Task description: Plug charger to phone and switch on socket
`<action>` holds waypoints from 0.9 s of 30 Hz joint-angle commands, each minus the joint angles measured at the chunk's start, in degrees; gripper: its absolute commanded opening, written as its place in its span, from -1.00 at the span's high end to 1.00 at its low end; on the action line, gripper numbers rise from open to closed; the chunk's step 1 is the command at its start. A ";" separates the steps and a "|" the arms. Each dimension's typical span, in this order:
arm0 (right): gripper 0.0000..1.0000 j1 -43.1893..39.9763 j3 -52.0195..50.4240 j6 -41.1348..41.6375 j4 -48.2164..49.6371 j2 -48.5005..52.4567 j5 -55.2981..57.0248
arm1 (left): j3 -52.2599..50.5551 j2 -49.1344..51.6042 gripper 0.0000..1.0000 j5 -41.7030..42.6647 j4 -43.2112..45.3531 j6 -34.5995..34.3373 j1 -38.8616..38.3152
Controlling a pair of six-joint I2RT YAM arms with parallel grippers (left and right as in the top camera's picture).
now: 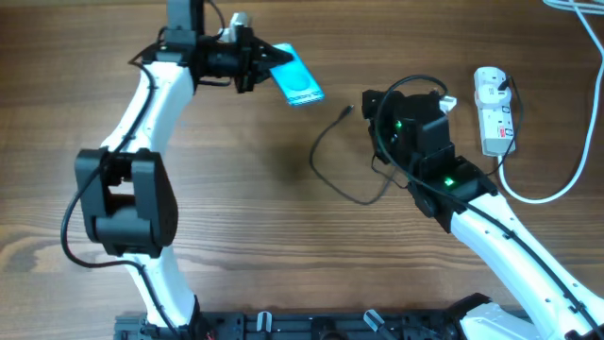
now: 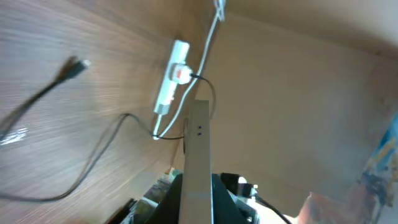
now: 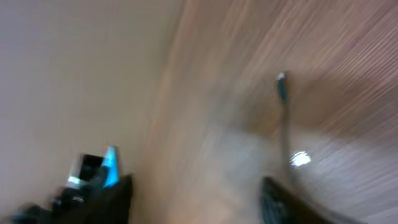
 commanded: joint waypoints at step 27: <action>-0.34 -4.55 41.42 -34.62 -31.56 41.05 -14.71 | 0.44 -0.74 0.92 -2.14 -12.57 25.33 14.86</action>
